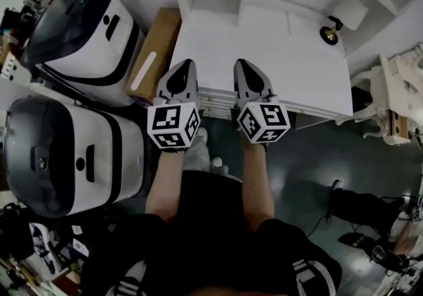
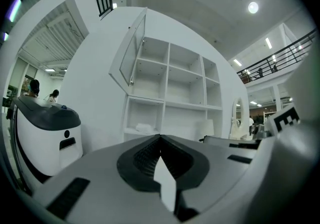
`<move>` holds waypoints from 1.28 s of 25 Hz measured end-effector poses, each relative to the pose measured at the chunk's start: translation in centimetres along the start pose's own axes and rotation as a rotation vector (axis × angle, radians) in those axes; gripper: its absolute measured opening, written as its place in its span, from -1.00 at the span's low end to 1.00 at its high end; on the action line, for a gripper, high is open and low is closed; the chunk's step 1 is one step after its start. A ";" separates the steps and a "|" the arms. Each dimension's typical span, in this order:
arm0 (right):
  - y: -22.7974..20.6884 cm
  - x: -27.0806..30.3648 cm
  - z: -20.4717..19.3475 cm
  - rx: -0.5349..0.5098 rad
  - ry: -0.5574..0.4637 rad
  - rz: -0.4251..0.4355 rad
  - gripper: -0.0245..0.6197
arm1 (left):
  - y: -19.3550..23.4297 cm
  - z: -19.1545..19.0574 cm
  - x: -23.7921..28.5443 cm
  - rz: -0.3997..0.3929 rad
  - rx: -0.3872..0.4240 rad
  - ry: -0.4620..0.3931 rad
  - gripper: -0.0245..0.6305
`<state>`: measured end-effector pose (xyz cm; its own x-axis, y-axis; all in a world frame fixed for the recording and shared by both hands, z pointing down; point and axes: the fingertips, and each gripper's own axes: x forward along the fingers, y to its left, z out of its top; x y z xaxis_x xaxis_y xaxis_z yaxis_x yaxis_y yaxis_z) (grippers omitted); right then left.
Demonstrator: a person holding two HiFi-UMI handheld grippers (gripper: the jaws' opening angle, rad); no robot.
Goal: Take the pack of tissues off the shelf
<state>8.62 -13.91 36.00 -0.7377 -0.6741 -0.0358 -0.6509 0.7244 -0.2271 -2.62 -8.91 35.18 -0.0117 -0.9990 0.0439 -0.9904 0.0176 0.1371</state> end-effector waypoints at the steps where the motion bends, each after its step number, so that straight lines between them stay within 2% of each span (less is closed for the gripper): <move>1: 0.1 0.3 -0.3 -0.003 0.005 0.003 -0.87 | 0.3 -0.2 0.2 0.002 -0.004 0.003 -0.90; 6: -0.6 1.4 -0.2 -0.030 0.014 -0.009 -0.87 | 0.8 -0.5 2.5 -0.022 -0.028 0.002 -0.90; 12: -5.4 2.1 1.0 -0.021 0.020 -0.079 -0.87 | 2.6 -0.4 6.0 0.047 0.001 -0.004 -0.90; 16: -7.7 4.1 0.8 -0.008 0.030 -0.108 -0.86 | 3.1 -1.3 8.5 0.031 -0.004 0.018 -0.90; 23: -8.6 10.4 -0.7 0.000 0.065 -0.041 -0.87 | 2.9 -2.2 14.0 -0.048 0.028 0.049 -0.90; 27: -8.2 13.6 -1.4 -0.017 0.095 -0.022 -0.86 | 4.9 -2.2 16.2 -0.040 0.014 0.056 -0.90; 32: -10.2 16.9 -1.1 -0.010 0.099 -0.035 -0.87 | 6.3 -1.8 20.0 -0.037 0.018 0.062 -0.90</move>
<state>2.58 -32.58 38.78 -0.7281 -0.6820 0.0688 -0.6783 0.7022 -0.2166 -8.88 -28.75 38.75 0.0331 -0.9944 0.1008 -0.9923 -0.0207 0.1222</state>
